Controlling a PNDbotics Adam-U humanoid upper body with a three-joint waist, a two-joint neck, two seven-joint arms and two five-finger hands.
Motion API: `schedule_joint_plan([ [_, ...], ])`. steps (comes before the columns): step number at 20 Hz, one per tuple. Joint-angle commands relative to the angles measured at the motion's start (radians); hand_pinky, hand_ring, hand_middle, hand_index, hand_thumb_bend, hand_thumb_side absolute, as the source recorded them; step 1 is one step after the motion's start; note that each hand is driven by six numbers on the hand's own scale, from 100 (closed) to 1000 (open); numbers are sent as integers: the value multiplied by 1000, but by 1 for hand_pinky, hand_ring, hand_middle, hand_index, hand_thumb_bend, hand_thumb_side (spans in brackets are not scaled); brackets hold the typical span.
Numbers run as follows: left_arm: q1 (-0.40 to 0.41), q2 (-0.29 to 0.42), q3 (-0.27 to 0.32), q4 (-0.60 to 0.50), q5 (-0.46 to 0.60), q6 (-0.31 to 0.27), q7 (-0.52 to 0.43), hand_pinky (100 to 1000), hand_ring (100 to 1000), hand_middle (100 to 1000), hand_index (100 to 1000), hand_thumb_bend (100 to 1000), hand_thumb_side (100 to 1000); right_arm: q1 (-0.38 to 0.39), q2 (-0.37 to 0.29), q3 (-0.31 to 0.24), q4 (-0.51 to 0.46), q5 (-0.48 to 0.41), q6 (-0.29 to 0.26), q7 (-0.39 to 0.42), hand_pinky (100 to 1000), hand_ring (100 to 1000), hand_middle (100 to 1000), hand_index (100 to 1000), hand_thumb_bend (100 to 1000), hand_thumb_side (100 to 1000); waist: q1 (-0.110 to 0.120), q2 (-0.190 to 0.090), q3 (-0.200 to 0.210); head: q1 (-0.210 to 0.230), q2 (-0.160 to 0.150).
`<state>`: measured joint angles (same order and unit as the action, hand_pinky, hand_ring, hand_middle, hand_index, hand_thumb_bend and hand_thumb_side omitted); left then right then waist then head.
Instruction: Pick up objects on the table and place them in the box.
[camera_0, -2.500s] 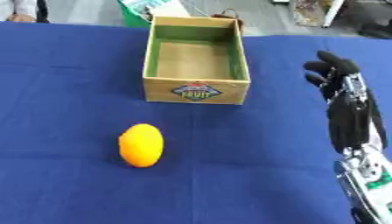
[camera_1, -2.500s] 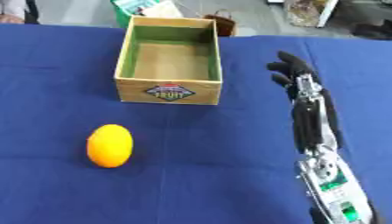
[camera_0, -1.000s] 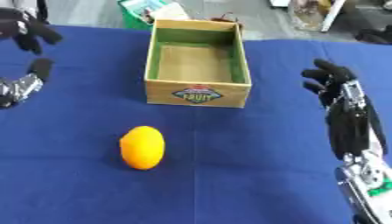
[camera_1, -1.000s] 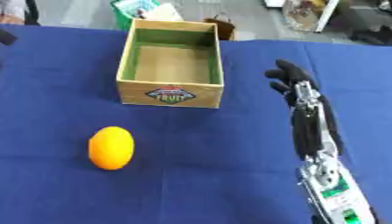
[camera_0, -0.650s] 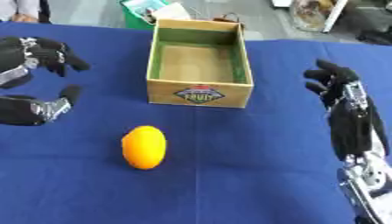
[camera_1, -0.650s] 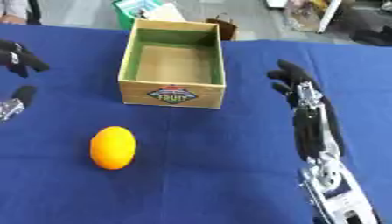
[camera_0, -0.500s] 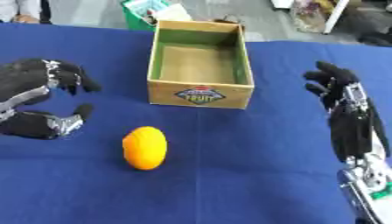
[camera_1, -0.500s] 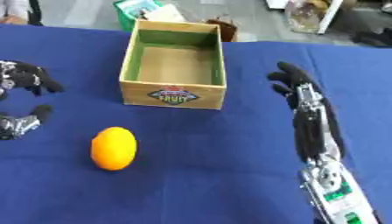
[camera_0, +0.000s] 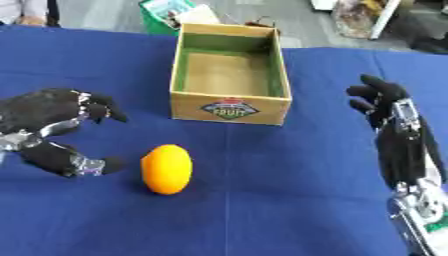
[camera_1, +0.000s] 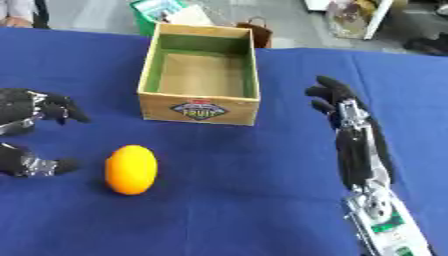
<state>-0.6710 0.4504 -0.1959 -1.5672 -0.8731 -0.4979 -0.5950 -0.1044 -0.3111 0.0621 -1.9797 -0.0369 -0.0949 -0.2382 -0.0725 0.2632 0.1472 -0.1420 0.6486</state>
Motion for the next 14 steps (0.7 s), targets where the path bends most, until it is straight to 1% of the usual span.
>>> schedule_joint_plan([
  [1,-25,-17,-1,7,-32,-14,-11,601,634,717,889,631,1000,-3,-6,-2,-20,2,4,-1,868,887,691,862,100,1000,6,-15,-2,0,-13],
  [2,-27,-24,-2,12,-35,-14,-14,604,637,719,896,636,1000,-4,-6,-2,-20,2,4,-1,868,887,691,862,100,1000,6,-14,-2,-1,-13],
  [3,-29,-32,-1,15,-34,-12,-17,610,645,725,929,641,1000,-3,-6,-2,-20,2,4,-1,869,887,690,862,100,1000,6,-14,-2,-1,-13],
  [6,-37,-48,0,18,-20,-7,-26,616,658,741,950,629,1000,-1,-5,-2,-20,2,7,-2,869,888,690,862,100,1000,9,-14,-3,-4,-13],
  [14,-60,-81,-21,10,26,-10,-76,621,681,780,949,604,1000,-2,-4,-1,-20,1,8,-4,870,889,690,862,100,1000,13,-14,-4,-5,-13],
])
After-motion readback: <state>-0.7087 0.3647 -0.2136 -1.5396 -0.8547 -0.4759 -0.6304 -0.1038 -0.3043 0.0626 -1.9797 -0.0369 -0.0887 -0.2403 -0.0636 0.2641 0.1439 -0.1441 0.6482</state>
